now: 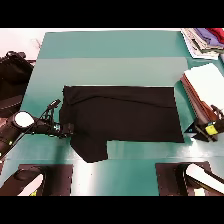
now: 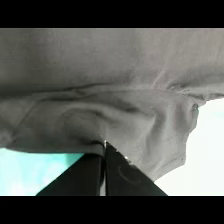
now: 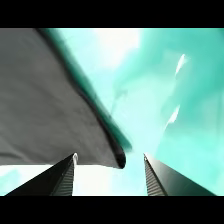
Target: Fold the shirts.
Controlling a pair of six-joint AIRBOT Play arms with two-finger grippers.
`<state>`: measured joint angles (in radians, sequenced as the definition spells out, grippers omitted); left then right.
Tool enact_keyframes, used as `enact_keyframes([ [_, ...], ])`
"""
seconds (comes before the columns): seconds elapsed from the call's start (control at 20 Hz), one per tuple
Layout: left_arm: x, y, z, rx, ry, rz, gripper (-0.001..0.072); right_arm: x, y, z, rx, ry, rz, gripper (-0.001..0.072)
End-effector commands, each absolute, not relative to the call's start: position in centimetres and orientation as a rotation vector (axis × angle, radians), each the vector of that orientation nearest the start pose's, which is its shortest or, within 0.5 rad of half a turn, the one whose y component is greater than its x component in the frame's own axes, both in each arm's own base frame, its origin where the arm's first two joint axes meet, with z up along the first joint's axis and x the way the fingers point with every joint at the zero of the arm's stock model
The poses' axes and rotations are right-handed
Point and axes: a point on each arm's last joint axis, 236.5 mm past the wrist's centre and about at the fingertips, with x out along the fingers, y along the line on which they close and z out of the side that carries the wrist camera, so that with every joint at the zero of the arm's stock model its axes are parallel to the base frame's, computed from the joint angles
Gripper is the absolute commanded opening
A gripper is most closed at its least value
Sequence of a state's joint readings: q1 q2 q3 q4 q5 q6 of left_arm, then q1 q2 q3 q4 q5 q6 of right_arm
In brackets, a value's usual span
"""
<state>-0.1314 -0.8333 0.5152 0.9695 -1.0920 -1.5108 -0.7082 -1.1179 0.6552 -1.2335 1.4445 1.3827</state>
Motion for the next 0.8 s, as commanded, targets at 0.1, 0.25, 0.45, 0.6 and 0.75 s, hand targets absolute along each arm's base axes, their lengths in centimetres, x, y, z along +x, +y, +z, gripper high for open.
enact_keyframes([
  [0.1,21.5,-14.8,-3.4,-0.462,1.388,-0.395,0.0022,18.4,-1.8,-9.1,1.048,1.559,-0.083,0.0427],
  [0.25,20.7,-14.9,-3.4,-0.457,1.424,-0.408,0.0022,19.5,-0.3,-8.5,1.054,1.528,-0.001,0.0174],
  [0.45,20.3,-15.3,-0.9,-0.42,1.426,-0.468,0.0021,20.9,-0.5,-4.9,0.831,1.539,0.101,0.0015],
  [0.6,22.0,-15.0,3.7,-0.371,1.288,-0.487,0.0021,21.8,-3.1,-1.1,0.592,1.474,0.007,0.0014],
  [0.75,25.0,-12.8,5.5,-0.273,1.198,-0.405,0.0021,24.4,-4.2,2.6,0.486,1.381,-0.02,0.0014],
])
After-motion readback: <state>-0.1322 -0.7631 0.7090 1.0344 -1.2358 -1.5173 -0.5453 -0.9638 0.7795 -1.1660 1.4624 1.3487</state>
